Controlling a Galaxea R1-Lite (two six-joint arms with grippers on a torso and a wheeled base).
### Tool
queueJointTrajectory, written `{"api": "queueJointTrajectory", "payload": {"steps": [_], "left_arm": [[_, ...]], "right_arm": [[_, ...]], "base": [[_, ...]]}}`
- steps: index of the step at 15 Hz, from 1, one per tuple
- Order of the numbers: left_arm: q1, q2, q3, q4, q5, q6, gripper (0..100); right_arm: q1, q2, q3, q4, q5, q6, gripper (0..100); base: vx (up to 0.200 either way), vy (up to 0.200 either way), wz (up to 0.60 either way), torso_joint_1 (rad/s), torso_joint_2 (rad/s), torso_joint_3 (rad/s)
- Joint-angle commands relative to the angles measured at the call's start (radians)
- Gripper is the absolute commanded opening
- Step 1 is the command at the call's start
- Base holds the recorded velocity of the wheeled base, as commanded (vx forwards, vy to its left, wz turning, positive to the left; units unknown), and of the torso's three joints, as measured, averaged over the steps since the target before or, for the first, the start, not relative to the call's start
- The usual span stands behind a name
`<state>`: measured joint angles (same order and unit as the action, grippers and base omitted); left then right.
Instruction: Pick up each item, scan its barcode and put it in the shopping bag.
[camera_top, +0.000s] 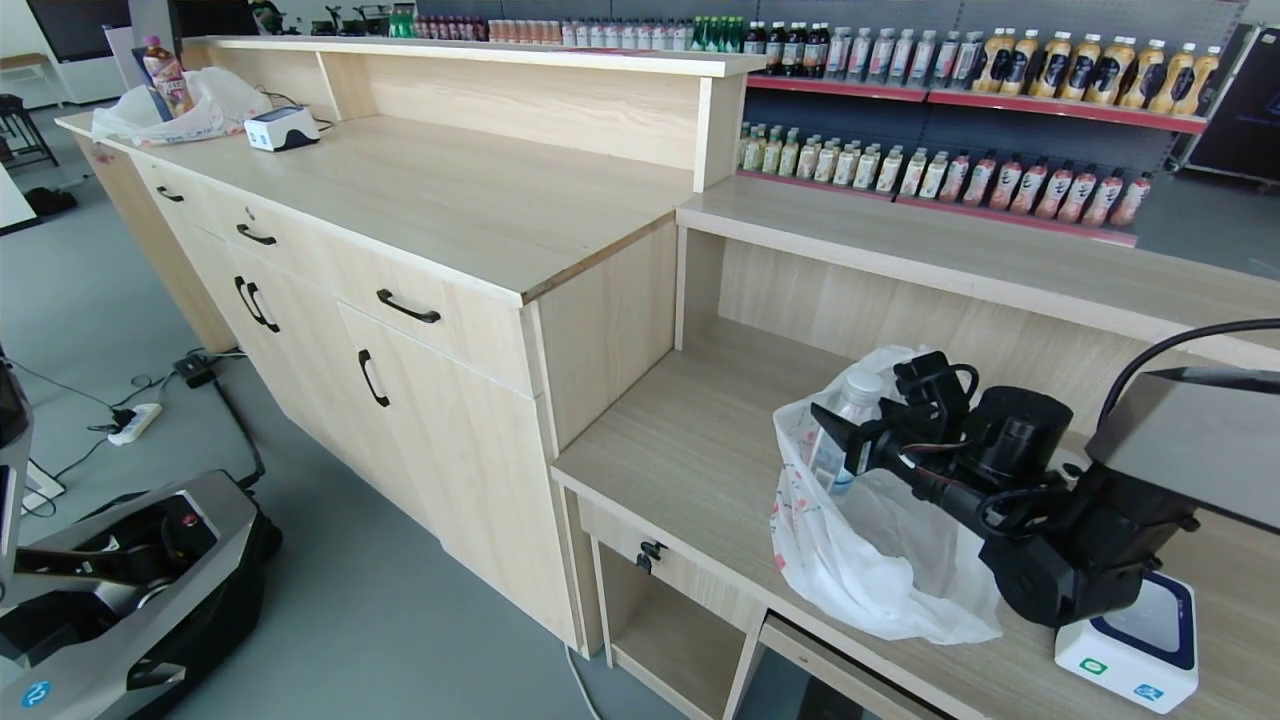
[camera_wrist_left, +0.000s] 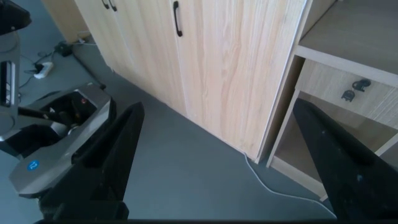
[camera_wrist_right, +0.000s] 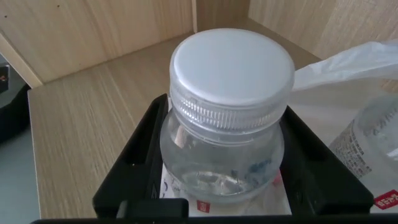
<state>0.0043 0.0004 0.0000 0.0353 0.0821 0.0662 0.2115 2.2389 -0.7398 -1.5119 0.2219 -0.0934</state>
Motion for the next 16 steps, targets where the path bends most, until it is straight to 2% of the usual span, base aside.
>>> {"api": "queueJointTrajectory", "payload": {"steps": [1, 3, 4, 6, 8, 10, 13, 16], "left_arm": [[0.000, 0.000, 0.000, 0.000, 0.001, 0.000, 100], [0.000, 0.000, 0.000, 0.000, 0.001, 0.000, 100], [0.000, 0.000, 0.000, 0.000, 0.001, 0.000, 100], [0.000, 0.000, 0.000, 0.000, 0.001, 0.000, 100], [0.000, 0.000, 0.000, 0.000, 0.001, 0.000, 100], [0.000, 0.000, 0.000, 0.000, 0.001, 0.000, 100], [0.000, 0.000, 0.000, 0.000, 0.001, 0.000, 100], [0.000, 0.000, 0.000, 0.000, 0.001, 0.000, 100]], "right_arm": [[0.000, 0.022, 0.000, 0.010, -0.001, -0.002, 0], [0.000, 0.014, 0.002, 0.013, 0.001, -0.002, 0], [-0.001, 0.001, 0.005, 0.018, 0.007, -0.002, 100], [-0.001, -0.036, 0.007, 0.042, 0.033, -0.005, 100], [-0.001, -0.188, 0.005, 0.130, 0.043, -0.009, 100], [-0.006, -0.314, 0.008, 0.223, 0.039, -0.081, 100], [-0.040, -0.568, 0.042, 0.437, 0.034, -0.197, 100], [-0.089, -0.751, 0.105, 0.498, 0.033, -0.241, 100]], "base": [[0.000, 0.000, 0.00, 0.000, 0.00, 0.000], [0.000, 0.000, 0.00, 0.000, 0.00, 0.000], [0.000, 0.000, 0.00, 0.000, 0.00, 0.000], [0.000, 0.000, 0.00, 0.000, 0.00, 0.000], [0.000, 0.000, 0.00, 0.000, 0.00, 0.000], [0.000, 0.000, 0.00, 0.000, 0.00, 0.000], [0.000, 0.000, 0.00, 0.000, 0.00, 0.000], [0.000, 0.000, 0.00, 0.000, 0.00, 0.000]]}}
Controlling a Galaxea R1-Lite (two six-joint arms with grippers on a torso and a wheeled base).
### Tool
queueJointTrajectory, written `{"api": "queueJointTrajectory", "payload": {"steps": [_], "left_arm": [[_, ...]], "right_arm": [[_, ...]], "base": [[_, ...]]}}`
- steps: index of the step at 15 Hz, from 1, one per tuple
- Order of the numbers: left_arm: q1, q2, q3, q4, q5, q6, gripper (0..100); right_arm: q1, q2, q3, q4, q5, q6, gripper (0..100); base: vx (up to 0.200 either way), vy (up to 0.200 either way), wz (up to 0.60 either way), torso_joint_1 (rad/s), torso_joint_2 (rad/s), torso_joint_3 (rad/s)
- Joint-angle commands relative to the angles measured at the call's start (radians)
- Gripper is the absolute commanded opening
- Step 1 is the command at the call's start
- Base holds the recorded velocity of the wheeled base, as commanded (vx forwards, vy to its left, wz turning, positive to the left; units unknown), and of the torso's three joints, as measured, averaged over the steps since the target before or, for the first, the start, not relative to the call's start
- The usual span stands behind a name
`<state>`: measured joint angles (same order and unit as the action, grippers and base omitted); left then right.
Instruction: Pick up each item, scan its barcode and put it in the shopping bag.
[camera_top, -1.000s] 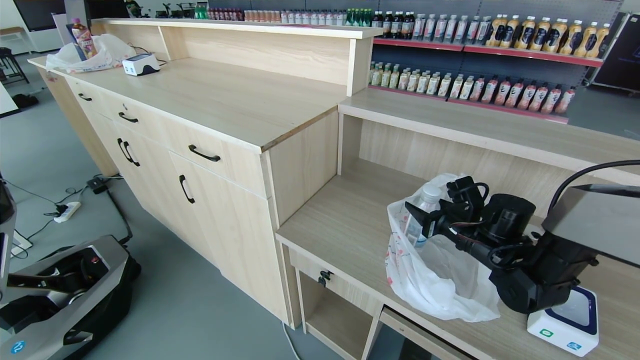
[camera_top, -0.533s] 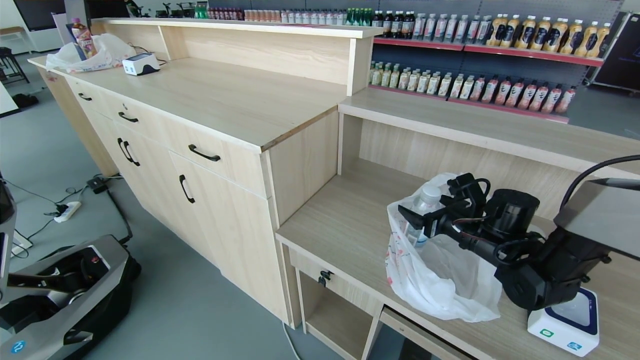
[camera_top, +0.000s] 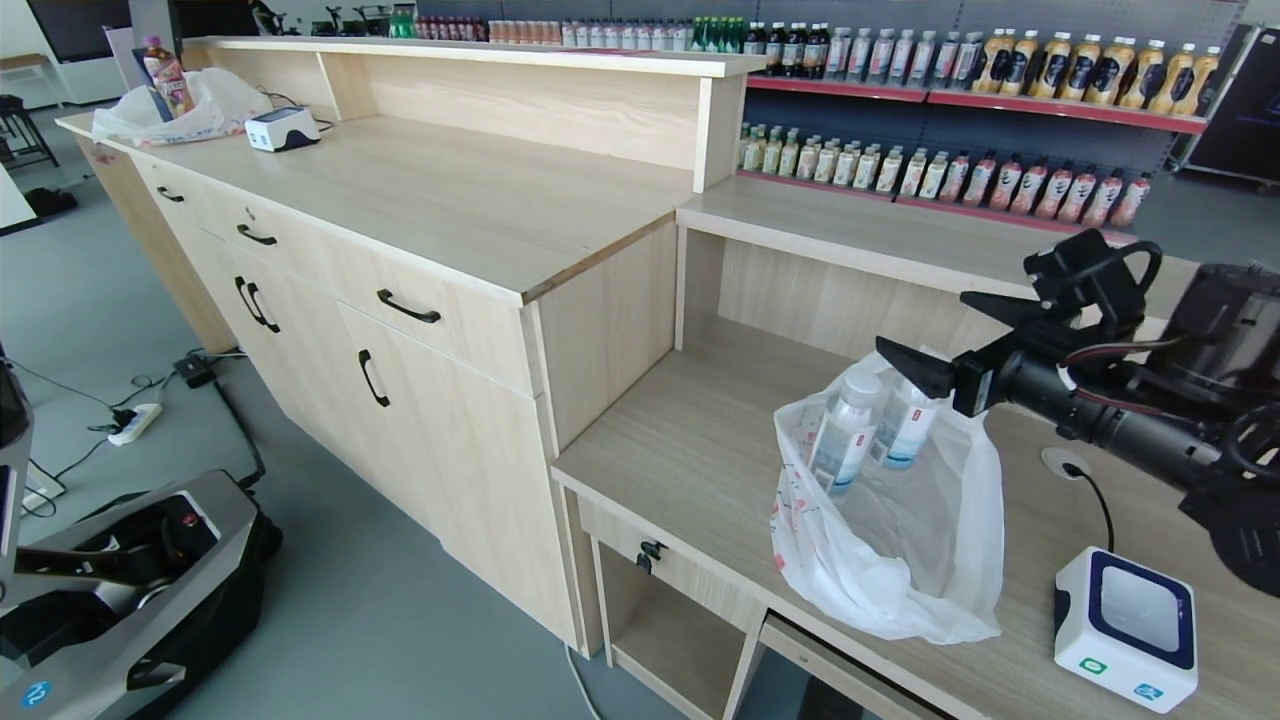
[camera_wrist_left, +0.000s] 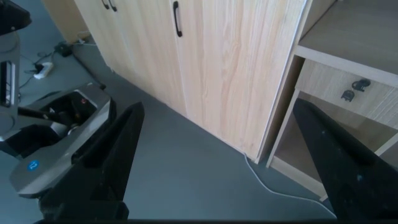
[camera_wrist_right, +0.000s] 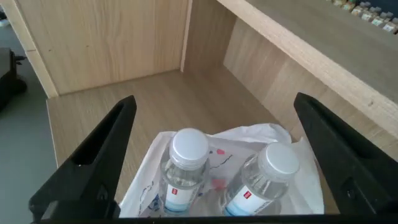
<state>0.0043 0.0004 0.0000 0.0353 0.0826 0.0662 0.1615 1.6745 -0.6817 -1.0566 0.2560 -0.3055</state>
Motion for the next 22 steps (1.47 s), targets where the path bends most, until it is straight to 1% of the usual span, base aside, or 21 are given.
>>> {"api": "queueJointTrajectory", "payload": {"steps": [1, 3, 4, 6, 7, 8, 9, 12, 13, 16, 21, 22], "left_arm": [[0.000, 0.000, 0.000, 0.000, 0.000, 0.000, 100], [0.000, 0.000, 0.000, 0.000, 0.000, 0.000, 100], [0.000, 0.000, 0.000, 0.000, 0.000, 0.000, 100], [0.000, 0.000, 0.000, 0.000, 0.000, 0.000, 100], [0.000, 0.000, 0.000, 0.000, 0.000, 0.000, 100], [0.000, 0.000, 0.000, 0.000, 0.000, 0.000, 100], [0.000, 0.000, 0.000, 0.000, 0.000, 0.000, 100], [0.000, 0.000, 0.000, 0.000, 0.000, 0.000, 100], [0.000, 0.000, 0.000, 0.000, 0.000, 0.000, 100], [0.000, 0.000, 0.000, 0.000, 0.000, 0.000, 100], [0.000, 0.000, 0.000, 0.000, 0.000, 0.000, 100], [0.000, 0.000, 0.000, 0.000, 0.000, 0.000, 100]], "right_arm": [[-0.102, -0.251, 0.087, 0.049, 0.009, -0.107, 100], [-0.148, -0.303, 0.080, 0.099, 0.009, -0.112, 100], [-0.203, -0.331, 0.073, 0.142, 0.009, -0.112, 100], [-0.247, -0.366, 0.060, 0.221, -0.006, -0.110, 100], [-0.330, -0.404, 0.025, 0.346, -0.053, -0.110, 100], [-0.356, -0.415, 0.016, 0.388, -0.066, -0.110, 100], [-0.431, -0.418, 0.002, 0.449, -0.093, -0.110, 100], [-0.531, -0.409, 0.008, 0.586, -0.192, -0.092, 100], [-0.554, -0.392, 0.019, 0.601, -0.215, -0.084, 100], [-0.628, -0.306, 0.100, 0.650, -0.218, -0.086, 100], [-0.705, -0.283, 0.123, 0.782, -0.219, -0.086, 100], [-0.734, -0.274, 0.131, 0.800, -0.219, -0.086, 100]], "base": [[0.000, 0.000, -0.60, 0.007, 0.00, 0.002], [0.000, 0.000, -0.60, -0.102, 0.23, 0.146], [0.000, 0.000, -0.60, -0.071, 0.17, 0.115], [0.000, 0.000, -0.60, -0.015, 0.09, 0.041], [0.000, 0.000, -0.60, -0.012, 0.03, 0.027], [0.000, 0.000, -0.60, -0.017, 0.03, 0.012], [0.000, 0.000, -0.60, -0.007, 0.02, 0.012], [0.000, 0.000, -0.60, 0.001, 0.00, 0.005], [0.000, 0.000, -0.60, 0.002, 0.00, 0.007], [0.000, 0.000, 0.00, 0.000, 0.00, 0.000], [0.000, 0.000, 0.00, 0.000, 0.00, 0.000], [0.000, 0.000, 0.00, 0.000, 0.00, 0.000]]}}
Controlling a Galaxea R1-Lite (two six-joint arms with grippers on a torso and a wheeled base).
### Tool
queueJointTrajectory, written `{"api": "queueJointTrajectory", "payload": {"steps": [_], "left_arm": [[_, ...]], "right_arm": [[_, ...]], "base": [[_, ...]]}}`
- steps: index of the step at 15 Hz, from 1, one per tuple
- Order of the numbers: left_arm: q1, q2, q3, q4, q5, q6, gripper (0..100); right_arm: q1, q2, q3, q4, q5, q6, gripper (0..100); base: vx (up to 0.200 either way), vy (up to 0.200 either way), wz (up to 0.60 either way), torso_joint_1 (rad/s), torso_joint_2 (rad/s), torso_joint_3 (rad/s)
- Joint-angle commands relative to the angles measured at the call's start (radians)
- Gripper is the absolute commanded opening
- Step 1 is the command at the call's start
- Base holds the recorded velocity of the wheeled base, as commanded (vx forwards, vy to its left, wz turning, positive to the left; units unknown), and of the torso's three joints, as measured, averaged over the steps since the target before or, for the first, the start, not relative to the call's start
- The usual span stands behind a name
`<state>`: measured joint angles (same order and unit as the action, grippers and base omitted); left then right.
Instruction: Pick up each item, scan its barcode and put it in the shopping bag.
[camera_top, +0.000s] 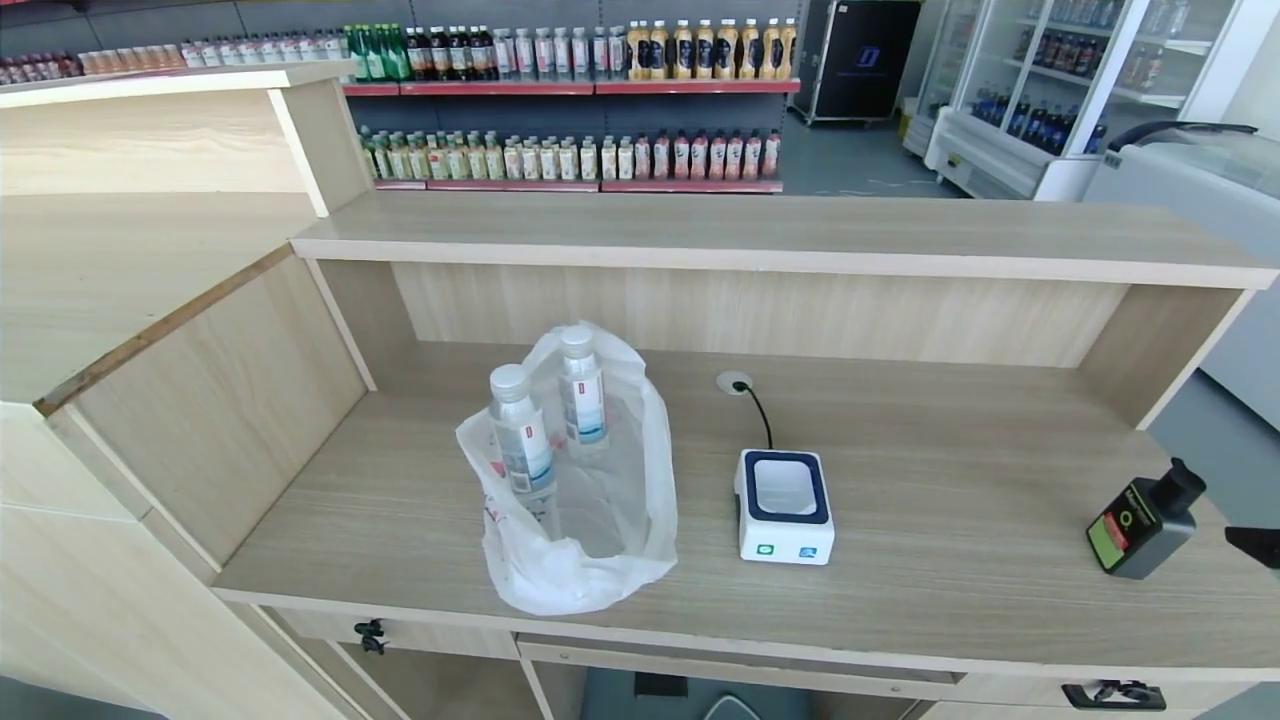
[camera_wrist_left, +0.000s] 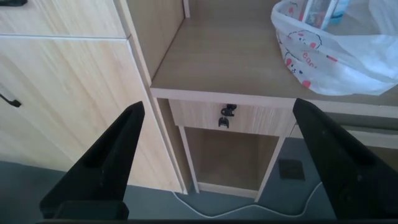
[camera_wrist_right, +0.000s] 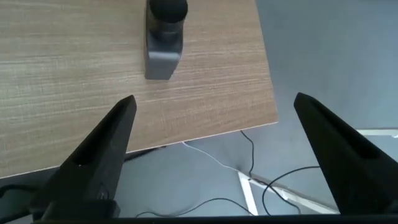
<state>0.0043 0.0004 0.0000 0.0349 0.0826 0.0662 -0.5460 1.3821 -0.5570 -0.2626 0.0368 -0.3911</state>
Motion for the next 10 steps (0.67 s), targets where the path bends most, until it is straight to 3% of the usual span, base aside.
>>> {"api": "queueJointTrajectory", "payload": {"steps": [1, 3, 10], "left_arm": [[0.000, 0.000, 0.000, 0.000, 0.000, 0.000, 100], [0.000, 0.000, 0.000, 0.000, 0.000, 0.000, 100], [0.000, 0.000, 0.000, 0.000, 0.000, 0.000, 100]], "right_arm": [[-0.037, 0.035, 0.009, 0.002, 0.000, -0.002, 100], [-0.063, 0.084, 0.008, -0.021, 0.000, -0.011, 100], [-0.035, 0.388, 0.008, -0.353, 0.005, -0.009, 100]], "base": [[0.000, 0.000, 0.00, 0.000, 0.00, 0.000], [0.000, 0.000, 0.00, 0.000, 0.00, 0.000], [0.000, 0.000, 0.00, 0.000, 0.00, 0.000]]}}
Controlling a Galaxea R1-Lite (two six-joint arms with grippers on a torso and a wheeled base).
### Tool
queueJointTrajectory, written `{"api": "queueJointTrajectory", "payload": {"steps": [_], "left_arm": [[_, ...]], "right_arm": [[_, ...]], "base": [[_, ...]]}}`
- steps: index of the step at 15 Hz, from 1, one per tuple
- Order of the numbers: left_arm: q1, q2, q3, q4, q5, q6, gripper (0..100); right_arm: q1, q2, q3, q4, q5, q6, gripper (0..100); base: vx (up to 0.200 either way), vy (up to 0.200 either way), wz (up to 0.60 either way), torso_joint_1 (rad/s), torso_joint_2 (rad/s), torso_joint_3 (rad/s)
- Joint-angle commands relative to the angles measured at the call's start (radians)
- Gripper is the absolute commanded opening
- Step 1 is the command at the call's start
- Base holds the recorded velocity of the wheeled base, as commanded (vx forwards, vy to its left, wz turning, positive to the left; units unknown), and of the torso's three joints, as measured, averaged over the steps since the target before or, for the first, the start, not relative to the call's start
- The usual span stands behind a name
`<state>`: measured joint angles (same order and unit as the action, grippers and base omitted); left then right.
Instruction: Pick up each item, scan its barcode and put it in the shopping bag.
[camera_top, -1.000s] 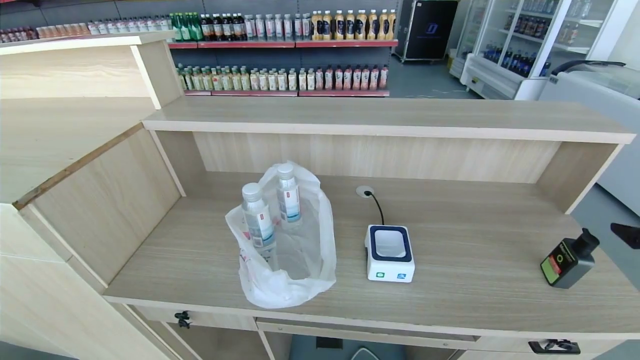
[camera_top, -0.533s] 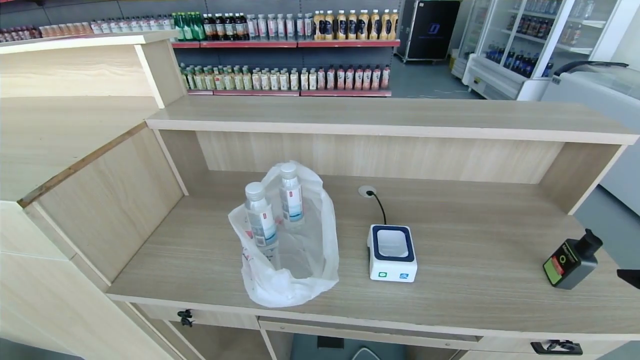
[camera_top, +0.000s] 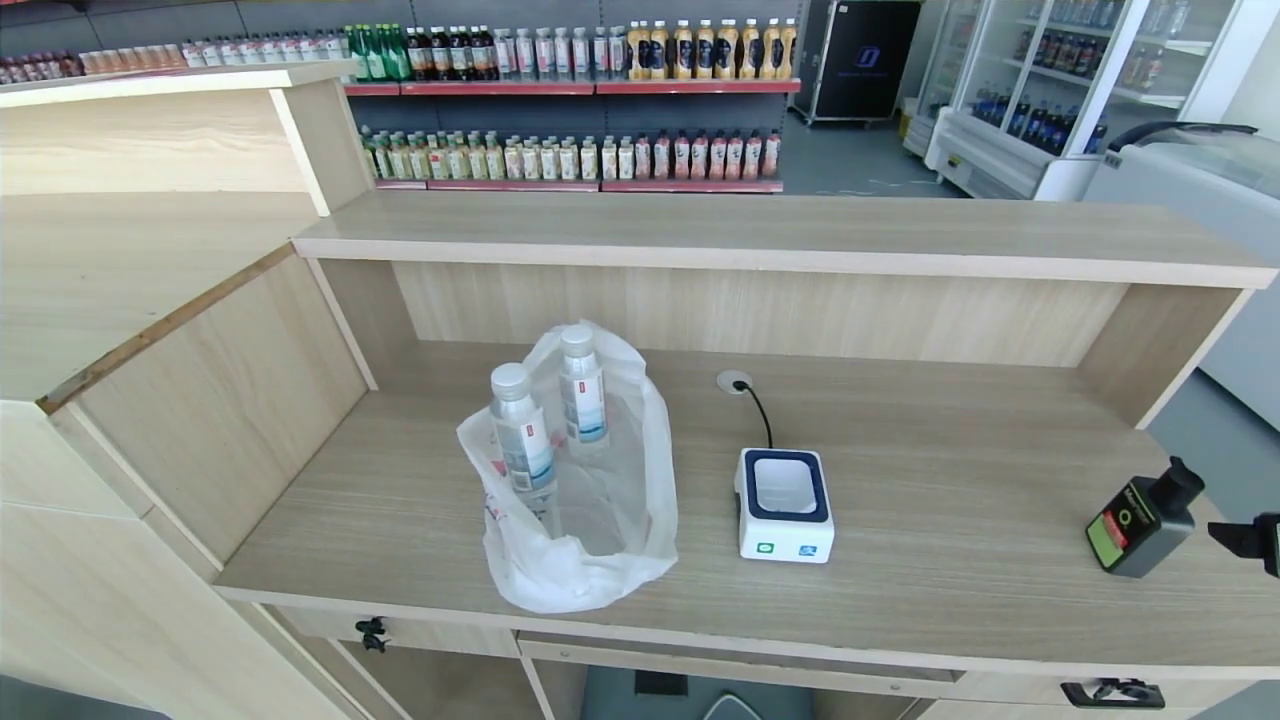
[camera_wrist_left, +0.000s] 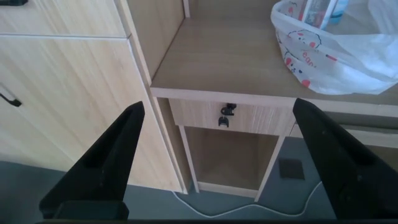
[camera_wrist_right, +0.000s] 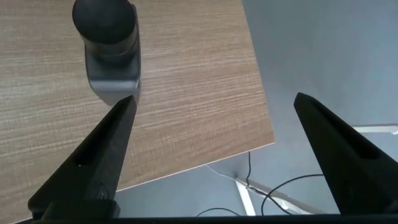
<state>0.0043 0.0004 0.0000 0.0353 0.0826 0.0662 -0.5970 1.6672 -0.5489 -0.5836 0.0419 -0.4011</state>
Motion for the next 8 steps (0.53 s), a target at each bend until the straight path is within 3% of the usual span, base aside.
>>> {"api": "queueJointTrajectory", "payload": {"steps": [1, 8], "left_arm": [[0.000, 0.000, 0.000, 0.000, 0.000, 0.000, 100], [0.000, 0.000, 0.000, 0.000, 0.000, 0.000, 100]], "right_arm": [[0.022, 0.128, 0.001, -0.056, 0.000, 0.001, 100], [0.095, 0.243, -0.006, -0.194, 0.055, 0.011, 100]], "base": [[0.000, 0.000, 0.00, 0.000, 0.00, 0.000], [0.000, 0.000, 0.00, 0.000, 0.00, 0.000]]}}
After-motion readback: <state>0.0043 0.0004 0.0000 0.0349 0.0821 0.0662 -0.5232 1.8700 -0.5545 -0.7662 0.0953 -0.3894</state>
